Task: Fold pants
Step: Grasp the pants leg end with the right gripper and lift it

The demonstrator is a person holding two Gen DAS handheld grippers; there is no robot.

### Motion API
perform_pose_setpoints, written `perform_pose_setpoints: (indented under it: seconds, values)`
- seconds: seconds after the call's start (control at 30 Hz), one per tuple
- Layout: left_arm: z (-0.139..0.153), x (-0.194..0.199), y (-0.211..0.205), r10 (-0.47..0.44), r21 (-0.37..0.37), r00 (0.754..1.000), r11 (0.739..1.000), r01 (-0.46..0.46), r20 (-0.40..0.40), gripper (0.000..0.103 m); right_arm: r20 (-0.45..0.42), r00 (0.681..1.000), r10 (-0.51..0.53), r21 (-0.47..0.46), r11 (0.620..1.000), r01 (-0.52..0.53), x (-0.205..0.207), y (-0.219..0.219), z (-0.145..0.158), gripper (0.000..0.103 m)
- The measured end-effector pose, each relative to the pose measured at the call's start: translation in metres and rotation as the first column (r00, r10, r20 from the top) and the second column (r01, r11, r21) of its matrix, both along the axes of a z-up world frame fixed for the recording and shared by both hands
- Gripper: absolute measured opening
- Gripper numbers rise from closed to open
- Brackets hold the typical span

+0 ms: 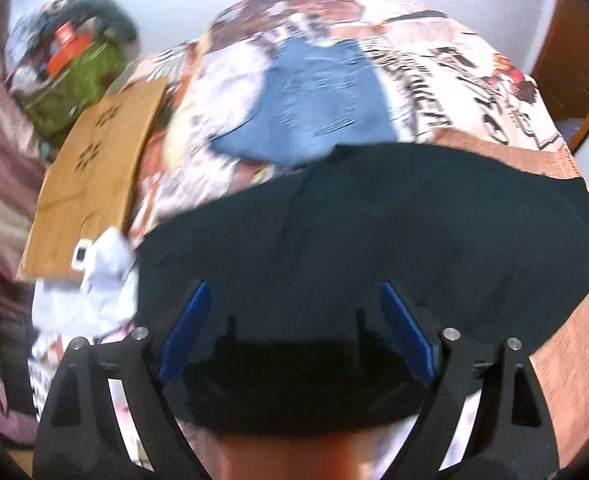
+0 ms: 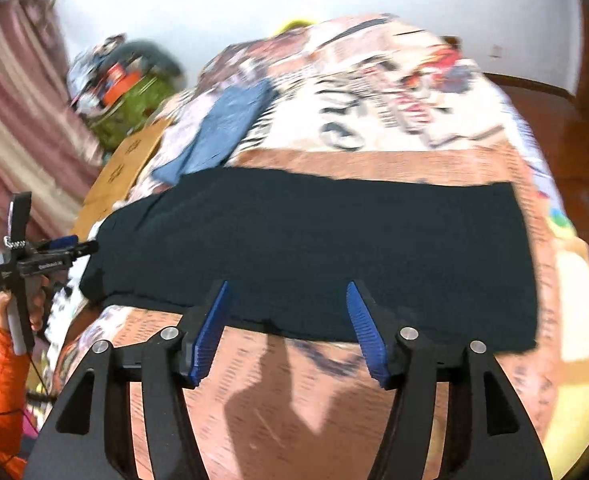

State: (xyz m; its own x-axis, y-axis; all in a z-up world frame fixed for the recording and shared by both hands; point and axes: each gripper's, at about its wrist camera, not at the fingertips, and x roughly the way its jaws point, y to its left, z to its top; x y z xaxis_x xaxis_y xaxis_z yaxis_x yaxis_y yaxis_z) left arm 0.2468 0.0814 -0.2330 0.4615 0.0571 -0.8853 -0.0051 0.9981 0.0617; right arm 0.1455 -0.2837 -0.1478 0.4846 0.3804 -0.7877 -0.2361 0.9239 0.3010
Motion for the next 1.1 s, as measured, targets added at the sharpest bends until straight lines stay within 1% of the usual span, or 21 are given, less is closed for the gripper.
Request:
perform_pose_setpoints:
  seconds: [0.1, 0.17, 0.3, 0.37, 0.43, 0.57, 0.63, 0.7, 0.8, 0.9, 0.97, 1.03, 1.1]
  values:
    - [-0.007, 0.023, -0.025, -0.029, -0.003, 0.999, 1.000, 0.029, -0.021, 0.087, -0.010, 0.998, -0.064, -0.001, 0.998, 0.064, -0.009, -0.025, -0.004, 0.057]
    - [-0.015, 0.035, -0.044, -0.056, -0.023, 0.997, 0.998, 0.055, -0.046, 0.087, -0.034, 0.994, -0.104, 0.010, 0.995, 0.104, -0.014, -0.039, -0.009, 0.057]
    - [-0.038, 0.049, -0.076, -0.078, -0.060, 0.989, 0.996, 0.071, -0.122, 0.087, -0.093, 0.978, -0.188, 0.048, 0.980, 0.193, -0.023, -0.069, -0.025, 0.057]
    - [-0.039, 0.048, -0.087, -0.063, -0.029, 0.994, 0.998, 0.060, -0.093, 0.087, -0.105, 0.969, -0.224, 0.081, 0.969, 0.233, -0.027, -0.079, -0.031, 0.057]
    - [-0.036, 0.050, -0.095, -0.080, -0.018, 0.993, 0.997, 0.079, -0.085, 0.087, -0.119, 0.957, -0.264, 0.112, 0.954, 0.278, -0.027, -0.093, -0.036, 0.057]
    - [-0.035, 0.060, -0.113, -0.120, -0.074, 0.986, 0.991, 0.112, -0.115, 0.087, -0.171, 0.929, -0.327, 0.169, 0.919, 0.355, -0.025, -0.112, -0.048, 0.057]
    - [-0.037, 0.064, -0.122, -0.140, -0.090, 0.982, 0.988, 0.129, -0.125, 0.087, -0.200, 0.915, -0.350, 0.193, 0.902, 0.387, -0.026, -0.119, -0.054, 0.057]
    - [-0.038, 0.065, -0.134, -0.159, -0.092, 0.980, 0.985, 0.148, -0.123, 0.088, -0.219, 0.905, -0.364, 0.211, 0.888, 0.408, -0.027, -0.125, -0.060, 0.057]
    - [-0.040, 0.068, -0.149, -0.190, -0.110, 0.973, 0.978, 0.176, -0.129, 0.089, -0.241, 0.897, -0.370, 0.219, 0.880, 0.422, -0.026, -0.129, -0.069, 0.057]
    - [-0.042, 0.070, -0.162, -0.204, -0.112, 0.970, 0.975, 0.190, -0.130, 0.095, -0.259, 0.887, -0.381, 0.225, 0.870, 0.439, -0.021, -0.135, -0.079, 0.057]
    - [-0.045, 0.071, -0.169, -0.216, -0.118, 0.968, 0.973, 0.201, -0.130, 0.099, -0.256, 0.886, -0.387, 0.258, 0.856, 0.448, -0.017, -0.140, -0.081, 0.057]
    - [-0.047, 0.071, -0.173, -0.218, -0.114, 0.969, 0.972, 0.205, -0.120, 0.102, -0.247, 0.885, -0.394, 0.267, 0.850, 0.453, -0.012, -0.142, -0.082, 0.057]
    - [-0.049, 0.070, -0.176, -0.221, -0.109, 0.969, 0.972, 0.209, -0.111, 0.103, -0.242, 0.884, -0.399, 0.265, 0.850, 0.456, -0.006, -0.142, -0.082, 0.057]
